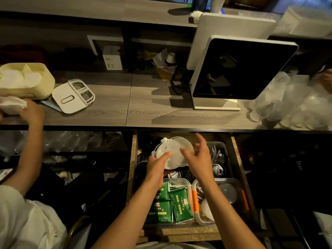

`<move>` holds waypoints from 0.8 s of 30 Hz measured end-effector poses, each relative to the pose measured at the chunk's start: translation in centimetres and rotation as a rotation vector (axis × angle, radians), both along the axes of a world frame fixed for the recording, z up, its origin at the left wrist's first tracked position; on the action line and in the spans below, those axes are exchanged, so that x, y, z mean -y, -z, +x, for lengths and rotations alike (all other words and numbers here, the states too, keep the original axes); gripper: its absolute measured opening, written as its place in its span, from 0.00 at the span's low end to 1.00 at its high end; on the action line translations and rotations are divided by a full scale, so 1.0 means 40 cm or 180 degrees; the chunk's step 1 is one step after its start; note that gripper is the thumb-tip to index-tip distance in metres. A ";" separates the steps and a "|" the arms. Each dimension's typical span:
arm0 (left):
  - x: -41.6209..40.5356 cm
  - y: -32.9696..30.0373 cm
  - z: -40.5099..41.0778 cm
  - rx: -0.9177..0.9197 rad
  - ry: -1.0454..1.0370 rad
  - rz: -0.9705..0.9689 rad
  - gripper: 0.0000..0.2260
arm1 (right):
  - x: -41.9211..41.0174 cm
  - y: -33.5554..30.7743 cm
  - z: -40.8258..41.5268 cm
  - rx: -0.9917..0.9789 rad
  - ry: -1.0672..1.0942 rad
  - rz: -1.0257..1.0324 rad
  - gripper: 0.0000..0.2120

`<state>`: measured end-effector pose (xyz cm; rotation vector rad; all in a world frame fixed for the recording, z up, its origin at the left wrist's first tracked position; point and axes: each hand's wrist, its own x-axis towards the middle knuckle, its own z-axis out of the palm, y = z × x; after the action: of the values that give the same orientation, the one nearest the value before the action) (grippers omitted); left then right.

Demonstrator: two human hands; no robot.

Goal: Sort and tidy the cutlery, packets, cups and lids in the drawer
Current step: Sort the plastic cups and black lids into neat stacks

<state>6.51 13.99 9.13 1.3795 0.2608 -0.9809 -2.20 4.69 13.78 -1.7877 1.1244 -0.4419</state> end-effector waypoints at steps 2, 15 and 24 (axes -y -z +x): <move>-0.002 -0.001 0.002 0.0023 0.0062 0.0006 0.19 | 0.019 -0.012 -0.004 -0.0024 -0.0199 -0.0716 0.23; 0.026 -0.021 -0.013 -0.0290 0.0121 -0.0223 0.24 | -0.041 0.055 0.016 0.0284 0.1132 0.0251 0.06; 0.043 -0.021 -0.034 -0.0536 0.0205 -0.0423 0.30 | -0.034 0.051 0.000 0.0077 0.1364 -0.0226 0.12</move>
<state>5.16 12.29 9.98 1.1923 0.2731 -1.1500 -2.20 6.06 11.73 -1.5914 1.4949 -0.7622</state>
